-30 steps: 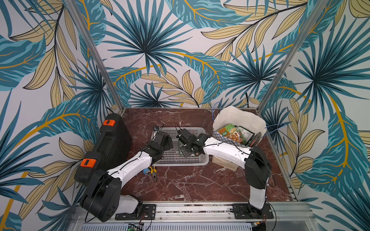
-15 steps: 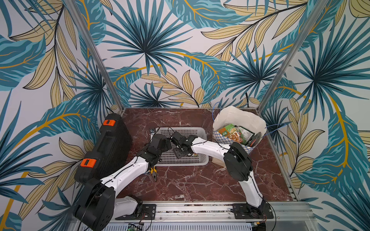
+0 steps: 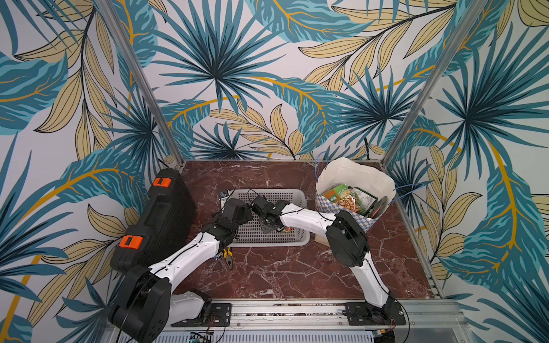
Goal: Place the condiment packets inside the bag
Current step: Pick up the condiment packet from the storage box.
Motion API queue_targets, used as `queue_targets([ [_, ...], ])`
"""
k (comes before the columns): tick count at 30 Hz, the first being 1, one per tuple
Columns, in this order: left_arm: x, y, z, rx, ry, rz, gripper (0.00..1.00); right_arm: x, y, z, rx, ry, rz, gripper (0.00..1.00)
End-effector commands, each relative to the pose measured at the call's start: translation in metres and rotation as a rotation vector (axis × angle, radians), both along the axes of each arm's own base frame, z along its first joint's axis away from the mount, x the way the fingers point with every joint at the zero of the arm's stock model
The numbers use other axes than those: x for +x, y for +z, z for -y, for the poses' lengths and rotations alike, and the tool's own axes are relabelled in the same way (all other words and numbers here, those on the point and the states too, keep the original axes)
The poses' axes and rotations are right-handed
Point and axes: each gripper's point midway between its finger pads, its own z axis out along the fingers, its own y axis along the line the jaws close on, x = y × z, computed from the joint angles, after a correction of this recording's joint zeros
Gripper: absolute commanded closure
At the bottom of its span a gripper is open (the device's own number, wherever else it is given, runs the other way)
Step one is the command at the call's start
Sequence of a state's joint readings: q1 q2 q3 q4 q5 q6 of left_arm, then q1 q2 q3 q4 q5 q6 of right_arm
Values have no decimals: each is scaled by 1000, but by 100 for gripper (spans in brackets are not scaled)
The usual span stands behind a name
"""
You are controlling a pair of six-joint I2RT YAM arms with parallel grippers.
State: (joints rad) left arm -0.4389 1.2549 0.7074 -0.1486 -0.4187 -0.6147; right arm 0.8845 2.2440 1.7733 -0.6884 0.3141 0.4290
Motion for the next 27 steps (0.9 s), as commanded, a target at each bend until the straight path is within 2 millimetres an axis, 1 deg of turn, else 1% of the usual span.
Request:
queue_targets([
  [1, -2, 4, 0, -16, -2, 23, 0, -5, 30, 5, 11, 38, 30, 100],
  [6, -3, 6, 0, -19, -3, 31, 0, -7, 93, -6, 149, 99, 119, 100],
  [11, -3, 6, 1, -23, -8, 36, 0, -16, 151, -9, 277, 153, 195, 100],
  [16, -3, 7, 1, -25, -11, 40, 0, -30, 211, -7, 415, 197, 266, 100],
  [21, -3, 7, 2, -28, -14, 41, 0, -49, 263, -6, 554, 250, 305, 100],
  [27, -3, 8, 2, -29, -18, 43, 0, -72, 319, 6, 676, 294, 366, 100],
])
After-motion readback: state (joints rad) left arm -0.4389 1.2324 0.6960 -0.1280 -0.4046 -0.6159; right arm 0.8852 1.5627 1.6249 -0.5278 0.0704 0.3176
